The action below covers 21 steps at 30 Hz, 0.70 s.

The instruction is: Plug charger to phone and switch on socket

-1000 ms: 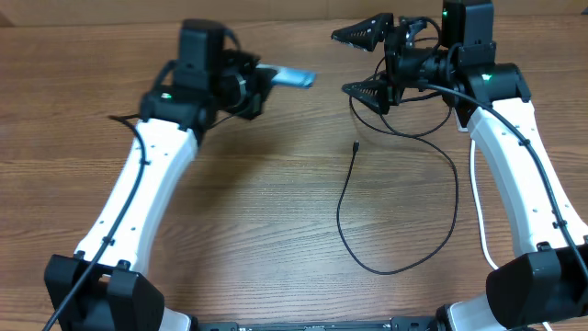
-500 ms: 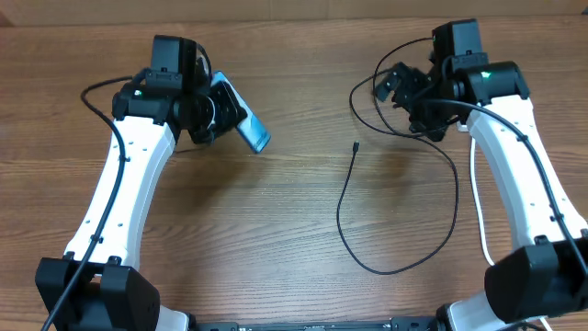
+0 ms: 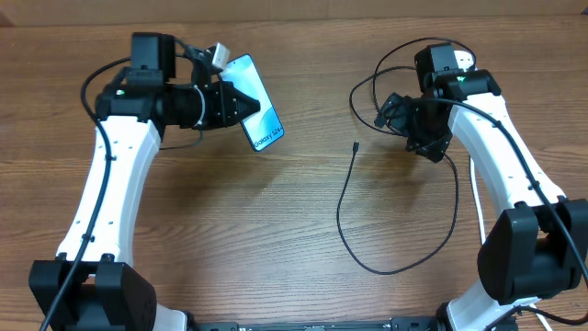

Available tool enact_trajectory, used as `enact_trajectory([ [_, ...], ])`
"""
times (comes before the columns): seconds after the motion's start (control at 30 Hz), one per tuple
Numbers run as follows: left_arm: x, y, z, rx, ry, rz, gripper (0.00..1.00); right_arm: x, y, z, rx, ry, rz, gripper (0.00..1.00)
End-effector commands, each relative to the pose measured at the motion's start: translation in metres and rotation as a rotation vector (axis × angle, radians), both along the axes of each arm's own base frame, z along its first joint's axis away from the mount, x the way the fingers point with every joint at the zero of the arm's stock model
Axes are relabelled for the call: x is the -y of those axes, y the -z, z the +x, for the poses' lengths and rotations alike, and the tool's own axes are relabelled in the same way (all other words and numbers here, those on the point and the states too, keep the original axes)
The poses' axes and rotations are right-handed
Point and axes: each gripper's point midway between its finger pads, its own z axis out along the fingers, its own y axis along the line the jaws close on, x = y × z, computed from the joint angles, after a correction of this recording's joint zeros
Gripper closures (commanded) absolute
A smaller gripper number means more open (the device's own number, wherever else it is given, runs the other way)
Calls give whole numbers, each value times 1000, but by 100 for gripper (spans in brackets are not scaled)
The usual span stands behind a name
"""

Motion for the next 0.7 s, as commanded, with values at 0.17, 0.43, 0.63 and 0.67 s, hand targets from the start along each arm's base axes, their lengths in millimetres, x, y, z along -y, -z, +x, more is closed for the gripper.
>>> enact_trajectory([
  [0.17, 35, -35, -23, 67, 293, -365, 96, -18, 20, -14, -28, -78, 60, 0],
  [0.43, 39, -16, -16, -42, 301, -455, 96, -14, 37, -23, -55, -76, 43, 0],
  [0.63, 39, 10, -7, -168, 259, -470, 96, -14, 38, -25, -63, -75, 41, 0],
  [0.67, 39, 13, -6, -177, 254, -467, 96, -14, 38, -25, -63, -76, 41, 0],
])
